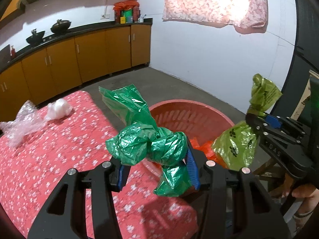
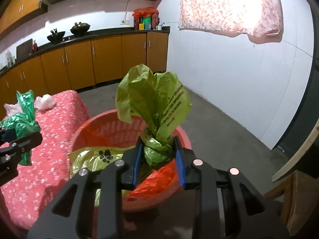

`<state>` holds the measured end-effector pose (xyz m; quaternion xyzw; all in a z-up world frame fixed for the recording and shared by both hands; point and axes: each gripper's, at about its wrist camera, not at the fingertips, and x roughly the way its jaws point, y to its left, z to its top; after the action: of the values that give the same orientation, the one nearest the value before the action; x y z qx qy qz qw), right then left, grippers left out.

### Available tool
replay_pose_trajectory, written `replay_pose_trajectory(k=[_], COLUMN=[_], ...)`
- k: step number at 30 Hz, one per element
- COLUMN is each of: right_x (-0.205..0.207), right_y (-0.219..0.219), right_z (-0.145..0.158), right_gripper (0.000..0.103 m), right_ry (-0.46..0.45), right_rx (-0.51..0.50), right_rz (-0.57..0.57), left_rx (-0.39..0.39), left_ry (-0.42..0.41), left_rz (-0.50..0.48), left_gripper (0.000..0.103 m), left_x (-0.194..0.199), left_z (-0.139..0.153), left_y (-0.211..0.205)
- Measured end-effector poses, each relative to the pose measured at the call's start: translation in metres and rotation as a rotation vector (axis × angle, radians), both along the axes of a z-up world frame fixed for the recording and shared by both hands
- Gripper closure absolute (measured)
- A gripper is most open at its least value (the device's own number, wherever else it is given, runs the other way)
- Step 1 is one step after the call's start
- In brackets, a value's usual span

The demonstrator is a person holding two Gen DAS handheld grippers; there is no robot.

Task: Collect trash
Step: 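Carry the green and yellow-green bags over the orange basket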

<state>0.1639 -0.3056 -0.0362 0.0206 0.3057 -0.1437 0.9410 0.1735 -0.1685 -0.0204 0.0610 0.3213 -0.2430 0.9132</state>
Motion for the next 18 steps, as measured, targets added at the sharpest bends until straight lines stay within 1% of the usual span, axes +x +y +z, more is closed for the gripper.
replay_pose_trajectory(k=[8, 18], right_x=[0.026, 0.048], right_y=[-0.017, -0.026], right_z=[-0.015, -0.028], right_gripper=[0.073, 0.073], right_ry=[0.043, 0.062], right_rx=[-0.001, 0.014], right_rz=[0.000, 0.015], left_rx=[-0.006, 0.007], left_ry=[0.050, 0.093], left_rz=[-0.041, -0.062], left_gripper=[0.054, 0.054], left_x=[0.025, 0.045], left_z=[-0.018, -0.038], left_y=[-0.028, -0.047])
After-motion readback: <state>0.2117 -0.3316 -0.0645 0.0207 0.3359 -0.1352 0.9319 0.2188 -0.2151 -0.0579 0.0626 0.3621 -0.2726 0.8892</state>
